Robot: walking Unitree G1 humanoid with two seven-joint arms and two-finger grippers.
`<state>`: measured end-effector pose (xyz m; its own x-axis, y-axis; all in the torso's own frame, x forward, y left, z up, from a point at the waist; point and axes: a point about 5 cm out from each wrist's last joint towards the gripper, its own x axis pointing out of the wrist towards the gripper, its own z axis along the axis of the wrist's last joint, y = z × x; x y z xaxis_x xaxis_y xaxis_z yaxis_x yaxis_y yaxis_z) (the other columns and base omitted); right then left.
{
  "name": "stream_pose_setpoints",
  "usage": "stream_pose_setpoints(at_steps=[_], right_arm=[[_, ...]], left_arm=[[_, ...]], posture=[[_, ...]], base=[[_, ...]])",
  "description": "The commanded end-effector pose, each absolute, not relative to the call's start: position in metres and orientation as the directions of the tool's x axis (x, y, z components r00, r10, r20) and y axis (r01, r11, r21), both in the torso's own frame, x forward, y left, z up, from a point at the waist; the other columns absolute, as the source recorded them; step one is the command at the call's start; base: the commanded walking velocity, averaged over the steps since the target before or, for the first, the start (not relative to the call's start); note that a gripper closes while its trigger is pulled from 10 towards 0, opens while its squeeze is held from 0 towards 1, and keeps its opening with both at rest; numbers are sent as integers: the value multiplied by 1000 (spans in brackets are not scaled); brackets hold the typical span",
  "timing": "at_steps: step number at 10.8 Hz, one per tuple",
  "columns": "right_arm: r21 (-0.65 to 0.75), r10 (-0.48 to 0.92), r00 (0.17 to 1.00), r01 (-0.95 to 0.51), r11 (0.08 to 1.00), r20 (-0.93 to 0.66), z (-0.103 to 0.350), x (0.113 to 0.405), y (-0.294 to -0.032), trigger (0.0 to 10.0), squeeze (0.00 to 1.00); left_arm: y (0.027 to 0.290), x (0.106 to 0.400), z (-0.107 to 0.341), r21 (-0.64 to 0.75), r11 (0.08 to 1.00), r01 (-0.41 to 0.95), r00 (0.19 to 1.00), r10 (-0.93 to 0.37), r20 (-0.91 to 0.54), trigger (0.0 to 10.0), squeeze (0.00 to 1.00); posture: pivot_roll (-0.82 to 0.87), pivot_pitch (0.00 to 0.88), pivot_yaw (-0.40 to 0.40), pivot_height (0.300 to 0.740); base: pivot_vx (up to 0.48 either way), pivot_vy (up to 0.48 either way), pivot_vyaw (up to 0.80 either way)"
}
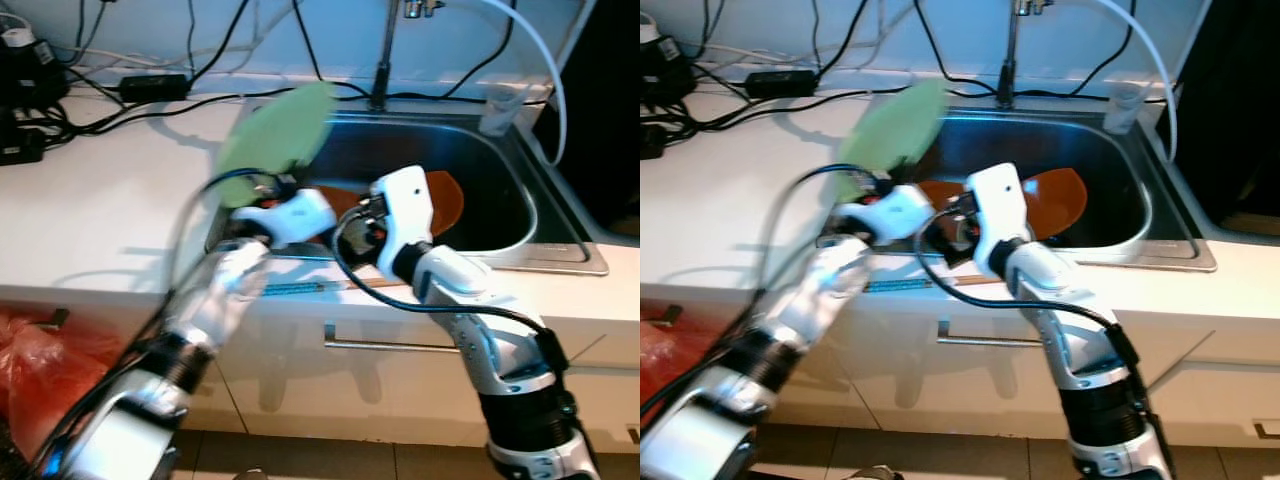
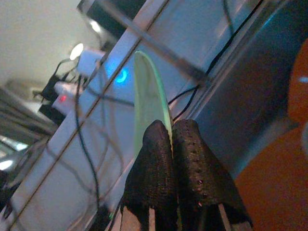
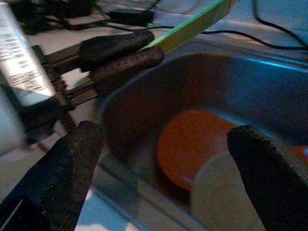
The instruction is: Kitchen organization
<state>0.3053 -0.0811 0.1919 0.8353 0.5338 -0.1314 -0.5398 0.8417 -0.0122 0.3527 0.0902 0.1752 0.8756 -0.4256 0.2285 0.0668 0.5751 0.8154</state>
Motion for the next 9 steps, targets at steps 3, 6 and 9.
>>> stream_pose_setpoints(at_steps=[3, 6, 9], right_arm=[[-55, 436, 890, -446, 893, -135, 195, 304, -98, 10000, 0], [-69, 350, 927, -361, 930, -135, 196, 296, -114, 10000, 0], [-81, 284, 949, -297, 951, -139, 198, 285, -128, 10000, 0]], left_arm=[[73, 357, 186, 814, 577, 69, 833, -483, 271, 0, 0], [54, 361, 184, 810, 573, 123, 804, -536, 257, 0, 0], [41, 366, 178, 778, 597, 197, 807, -549, 217, 0, 0]], posture=[[-34, 0, 88, 740], [-116, 6, 142, 740], [-161, 21, 154, 740]], base=[[0, 0, 0], [0, 0, 0], [0, 0, 0]])
